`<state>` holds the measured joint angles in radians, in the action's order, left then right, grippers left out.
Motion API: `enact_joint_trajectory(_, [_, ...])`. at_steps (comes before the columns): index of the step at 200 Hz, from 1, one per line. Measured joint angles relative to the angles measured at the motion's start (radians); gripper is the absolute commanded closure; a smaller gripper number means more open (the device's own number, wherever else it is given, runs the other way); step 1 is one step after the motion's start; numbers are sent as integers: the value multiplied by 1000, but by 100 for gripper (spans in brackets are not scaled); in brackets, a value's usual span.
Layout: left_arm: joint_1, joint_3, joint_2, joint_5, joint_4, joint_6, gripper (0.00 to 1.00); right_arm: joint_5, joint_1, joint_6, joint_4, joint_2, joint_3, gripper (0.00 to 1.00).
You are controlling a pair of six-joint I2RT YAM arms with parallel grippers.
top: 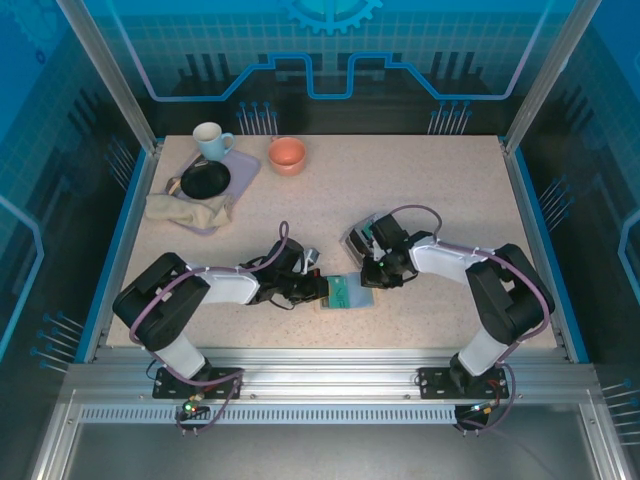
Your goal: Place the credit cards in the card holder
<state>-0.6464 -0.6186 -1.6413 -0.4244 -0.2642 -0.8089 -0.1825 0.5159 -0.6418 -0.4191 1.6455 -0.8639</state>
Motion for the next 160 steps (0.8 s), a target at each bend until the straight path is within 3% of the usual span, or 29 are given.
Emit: enact_joint_trajectory(160, [-32,-14,-41,37,-69,-68,100,-16,0,-5,47,-9,27,92])
